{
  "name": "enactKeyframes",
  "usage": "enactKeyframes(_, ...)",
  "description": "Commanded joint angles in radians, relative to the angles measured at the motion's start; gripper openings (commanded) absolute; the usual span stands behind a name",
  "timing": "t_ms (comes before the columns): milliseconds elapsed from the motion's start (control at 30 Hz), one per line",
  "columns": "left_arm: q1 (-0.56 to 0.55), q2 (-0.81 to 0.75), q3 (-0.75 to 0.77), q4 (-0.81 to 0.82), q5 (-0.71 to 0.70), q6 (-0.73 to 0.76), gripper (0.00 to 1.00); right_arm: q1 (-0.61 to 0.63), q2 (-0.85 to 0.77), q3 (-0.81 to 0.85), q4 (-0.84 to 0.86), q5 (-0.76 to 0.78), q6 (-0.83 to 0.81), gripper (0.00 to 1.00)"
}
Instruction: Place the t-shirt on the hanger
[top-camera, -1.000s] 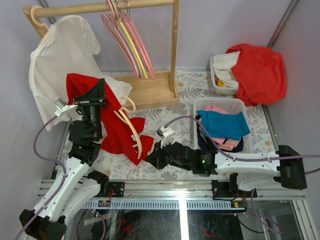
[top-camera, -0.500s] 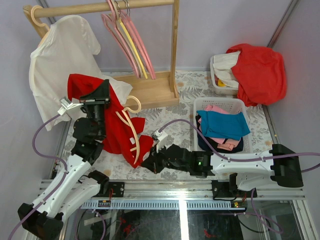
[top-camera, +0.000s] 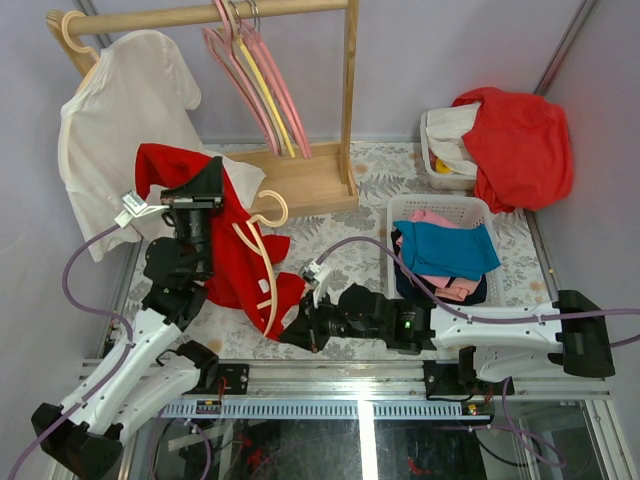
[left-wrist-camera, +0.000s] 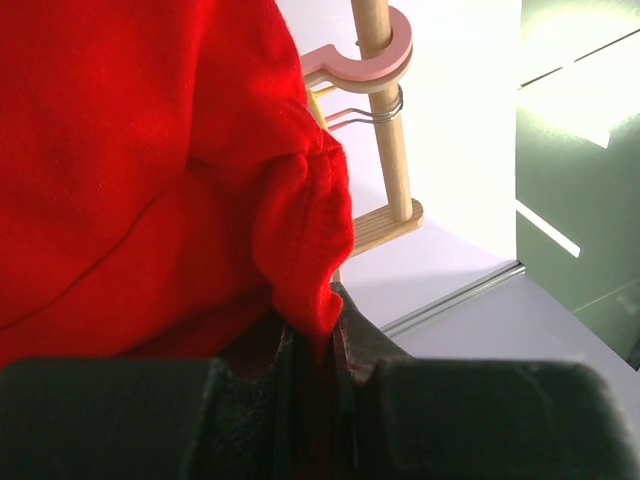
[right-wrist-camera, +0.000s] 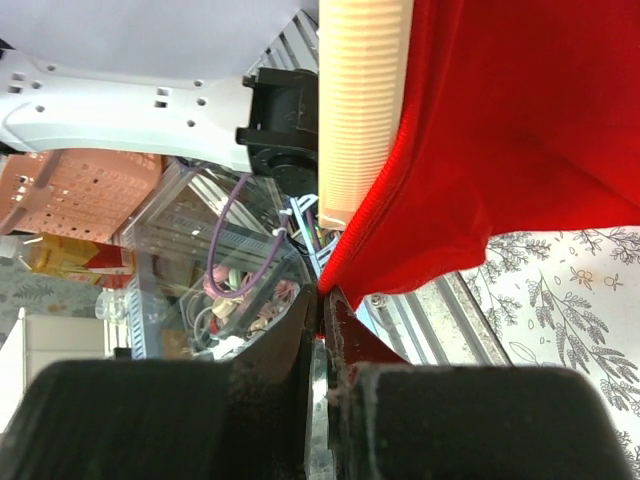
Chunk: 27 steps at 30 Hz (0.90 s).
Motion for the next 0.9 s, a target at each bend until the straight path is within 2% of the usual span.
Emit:
enactKeyframes(0, 0.013, -0.003, 0.074, 0.259, -0.082, 0.101, 0.00, 0.055, -0.073, -0.003, -0.124, -0.253, 0.052, 0.00)
enactKeyframes(333, -0.001, -0.007, 0.030, 0.253, -0.054, 0.122, 0.00, -0.034, -0.109, -0.012, -0.015, -0.312, 0.139, 0.00)
enactKeyframes(467, -0.002, -0.003, 0.018, 0.244, -0.019, 0.114, 0.00, -0.084, -0.139, -0.023, -0.087, -0.256, 0.114, 0.00)
enactKeyframes(667, -0.005, 0.003, -0.003, 0.234, -0.003, 0.079, 0.00, -0.116, -0.058, -0.055, -0.006, -0.311, 0.196, 0.00)
enactKeyframes(767, -0.005, 0.003, -0.006, 0.226, 0.025, 0.074, 0.00, -0.116, -0.038, -0.073, -0.037, -0.256, 0.192, 0.00)
enactKeyframes(867, -0.005, 0.010, 0.012, 0.186, 0.079, 0.076, 0.00, -0.116, -0.042, -0.048, -0.144, -0.176, 0.128, 0.00)
